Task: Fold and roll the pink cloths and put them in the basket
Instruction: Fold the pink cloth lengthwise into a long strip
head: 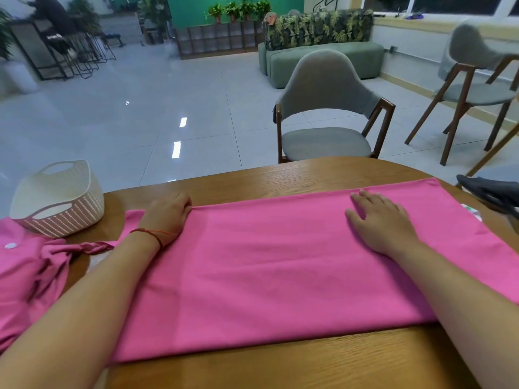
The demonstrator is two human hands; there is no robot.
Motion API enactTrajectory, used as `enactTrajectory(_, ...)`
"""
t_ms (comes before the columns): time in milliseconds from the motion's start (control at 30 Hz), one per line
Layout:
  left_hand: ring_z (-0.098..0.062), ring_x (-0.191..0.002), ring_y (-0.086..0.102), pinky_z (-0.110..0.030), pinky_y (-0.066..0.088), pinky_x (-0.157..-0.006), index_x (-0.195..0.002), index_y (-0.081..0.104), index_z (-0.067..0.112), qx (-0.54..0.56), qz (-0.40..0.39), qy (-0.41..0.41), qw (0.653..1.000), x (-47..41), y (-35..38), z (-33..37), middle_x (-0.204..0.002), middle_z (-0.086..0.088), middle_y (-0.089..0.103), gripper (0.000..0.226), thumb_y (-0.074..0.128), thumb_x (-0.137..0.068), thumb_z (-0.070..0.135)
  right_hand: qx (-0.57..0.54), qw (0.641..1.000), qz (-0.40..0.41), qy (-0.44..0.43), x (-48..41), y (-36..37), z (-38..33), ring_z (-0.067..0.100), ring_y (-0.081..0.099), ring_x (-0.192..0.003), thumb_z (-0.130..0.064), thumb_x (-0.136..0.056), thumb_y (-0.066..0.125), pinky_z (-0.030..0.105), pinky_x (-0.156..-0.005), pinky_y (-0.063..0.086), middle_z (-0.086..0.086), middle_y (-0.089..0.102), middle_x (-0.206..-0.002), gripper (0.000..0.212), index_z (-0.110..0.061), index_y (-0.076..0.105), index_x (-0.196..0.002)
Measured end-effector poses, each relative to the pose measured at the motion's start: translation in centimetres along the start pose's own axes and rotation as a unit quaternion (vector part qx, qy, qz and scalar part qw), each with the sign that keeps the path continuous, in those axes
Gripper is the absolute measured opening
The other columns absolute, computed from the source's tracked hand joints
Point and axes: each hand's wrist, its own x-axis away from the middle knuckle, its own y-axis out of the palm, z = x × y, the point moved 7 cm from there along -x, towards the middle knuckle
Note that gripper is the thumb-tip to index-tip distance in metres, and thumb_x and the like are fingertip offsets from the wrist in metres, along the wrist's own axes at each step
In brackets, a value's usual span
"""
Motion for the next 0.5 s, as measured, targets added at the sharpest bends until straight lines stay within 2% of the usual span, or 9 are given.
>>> enactTrajectory(67, -0.034, -0.088, 0.061, -0.045, 0.048, -0.071, -0.095, 0.06, 0.018, -0.013, -0.006, -0.011, 1.0, 0.0, 0.3, -0.4, -0.094, -0.007, 0.065, 0.005, 0.061, -0.099, 0.019, 0.0, 1.0, -0.008, -0.002, 0.0, 0.1, -0.1, 0.021, 0.019, -0.161, -0.066, -0.105, 0.024, 0.056, -0.128, 0.019, -0.008, 0.02, -0.176, 0.067, -0.038, 0.025, -0.167)
enactTrajectory(200, -0.036, -0.09, 0.061, -0.046, 0.044, -0.077, -0.098, 0.065, 0.018, -0.101, 0.002, -0.102, 0.99, 0.0, -0.6, -1.2, -0.098, -0.011, 0.065, 0.004, 0.064, -0.095, 0.015, 0.022, 0.999, -0.042, 0.017, 0.3, -0.1, -0.7, 0.026, 0.015, -0.163, -0.064, -0.107, 0.019, 0.061, -0.127, 0.017, -0.007, 0.012, -0.178, 0.067, -0.037, 0.018, -0.168)
enactTrajectory(267, -0.037, -0.095, 0.061, -0.048, 0.048, -0.08, -0.102, 0.067, 0.017, -0.054, 0.027, -0.125, 0.99, 0.7, -1.7, 1.9, -0.102, -0.012, 0.065, 0.014, 0.055, -0.098, 0.022, 0.045, 0.998, -0.034, 0.005, 0.8, -0.6, -2.8, 0.029, 0.023, -0.16, -0.056, -0.108, 0.021, 0.063, -0.124, 0.022, -0.003, 0.019, -0.176, 0.06, -0.035, 0.026, -0.165)
enactTrajectory(300, -0.036, -0.1, 0.061, -0.049, 0.051, -0.083, -0.105, 0.067, 0.018, -0.002, 0.019, -0.115, 0.993, 1.2, -1.9, 4.7, -0.106, -0.012, 0.065, 0.027, 0.045, -0.099, 0.032, 0.045, 0.998, -0.034, -0.026, 1.2, -0.8, -4.9, 0.029, 0.026, -0.158, -0.055, -0.108, 0.023, 0.062, -0.123, 0.025, -0.003, 0.023, -0.175, 0.058, -0.035, 0.03, -0.162)
enactTrajectory(367, -0.033, -0.115, 0.058, -0.048, 0.051, -0.096, -0.12, 0.065, 0.024, 0.087, -0.066, -0.089, 0.99, 2.8, -0.9, 10.8, -0.123, -0.007, 0.064, 0.053, 0.029, -0.095, 0.054, 0.002, 0.991, -0.066, -0.119, 2.3, -0.2, -10.6, 0.023, 0.021, -0.161, -0.062, -0.104, 0.023, 0.059, -0.126, 0.022, -0.006, 0.021, -0.176, 0.065, -0.038, 0.028, -0.164)
enactTrajectory(433, -0.027, -0.14, 0.045, -0.049, 0.039, -0.115, -0.145, 0.052, 0.034, 0.059, -0.141, -0.067, 0.986, 4.4, 0.7, 14.2, -0.153, 0.003, 0.05, 0.067, 0.024, -0.094, 0.069, -0.019, 0.973, -0.108, -0.204, 3.5, 1.1, -15.6, 0.017, 0.009, -0.164, -0.071, -0.103, 0.026, 0.056, -0.13, 0.012, -0.012, 0.009, -0.178, 0.07, -0.043, 0.019, -0.167)
enactTrajectory(500, -0.021, -0.158, 0.018, -0.054, 0.017, -0.126, -0.161, 0.026, 0.046, 0.034, -0.186, -0.07, 0.979, 5.1, 1.5, 13.5, -0.172, 0.014, 0.02, 0.069, 0.023, -0.098, 0.076, -0.006, 0.966, -0.119, -0.231, 3.5, 2.1, -17.3, 0.014, 0.0, -0.164, -0.078, -0.101, 0.025, 0.054, -0.131, 0.005, -0.017, 0.0, -0.177, 0.074, -0.048, 0.012, -0.167)
